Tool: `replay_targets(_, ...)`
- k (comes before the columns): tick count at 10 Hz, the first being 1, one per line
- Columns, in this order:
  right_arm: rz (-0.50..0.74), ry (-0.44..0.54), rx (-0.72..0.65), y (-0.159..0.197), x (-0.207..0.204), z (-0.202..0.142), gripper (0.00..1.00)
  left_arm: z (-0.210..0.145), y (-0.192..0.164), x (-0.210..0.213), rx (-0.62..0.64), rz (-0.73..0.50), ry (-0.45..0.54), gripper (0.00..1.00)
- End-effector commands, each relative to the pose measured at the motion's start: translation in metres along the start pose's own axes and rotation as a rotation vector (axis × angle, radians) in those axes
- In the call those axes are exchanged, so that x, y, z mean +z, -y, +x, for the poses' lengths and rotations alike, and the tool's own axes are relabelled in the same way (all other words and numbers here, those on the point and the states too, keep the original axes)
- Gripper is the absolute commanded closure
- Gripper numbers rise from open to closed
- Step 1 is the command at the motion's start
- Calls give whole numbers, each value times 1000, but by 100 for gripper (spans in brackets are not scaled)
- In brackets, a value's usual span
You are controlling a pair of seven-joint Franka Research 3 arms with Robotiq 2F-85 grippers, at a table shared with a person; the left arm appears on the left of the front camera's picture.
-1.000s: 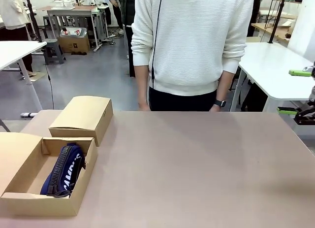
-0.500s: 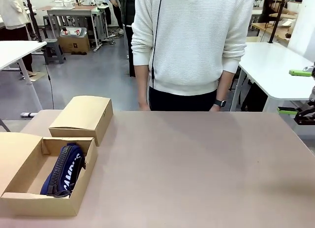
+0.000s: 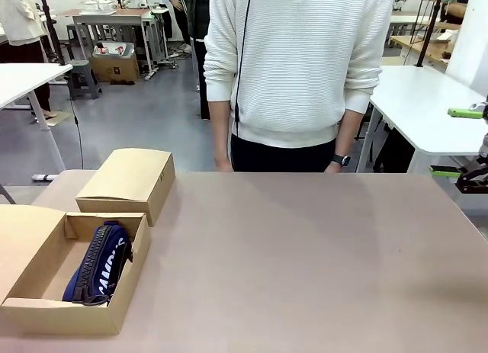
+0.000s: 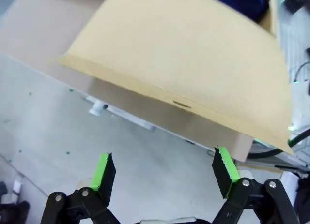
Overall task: Place items inside the box.
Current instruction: Close the lid of the Mailer Box closest to the robot.
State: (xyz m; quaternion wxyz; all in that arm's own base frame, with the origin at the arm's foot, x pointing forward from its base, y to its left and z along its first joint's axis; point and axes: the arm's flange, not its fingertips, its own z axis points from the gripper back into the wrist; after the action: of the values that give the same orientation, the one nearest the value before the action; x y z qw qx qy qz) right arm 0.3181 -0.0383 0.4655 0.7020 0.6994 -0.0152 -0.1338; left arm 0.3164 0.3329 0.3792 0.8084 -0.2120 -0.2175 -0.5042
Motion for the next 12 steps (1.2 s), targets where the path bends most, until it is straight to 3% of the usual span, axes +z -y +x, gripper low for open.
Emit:
replay_targets(1,16,-3,-19,-5,1,-2,0,-14,-3,-19,-23,-44,63,0)
replay_targets(3,16,-3,-19,-5,1,-2,0,-14,-3,-43,-36,-97,118,0)
replay_targets(6,16,-3,-19,-5,1,-2,0,15,6,-77,-131,-190,193,0)
replay_targets(8,16,-3,-19,-5,1,-2,0,36,19,-82,-201,-260,293,0)
replay_targets(12,16,-3,-19,-5,1,-2,0,63,40,-78,-284,-311,356,0)
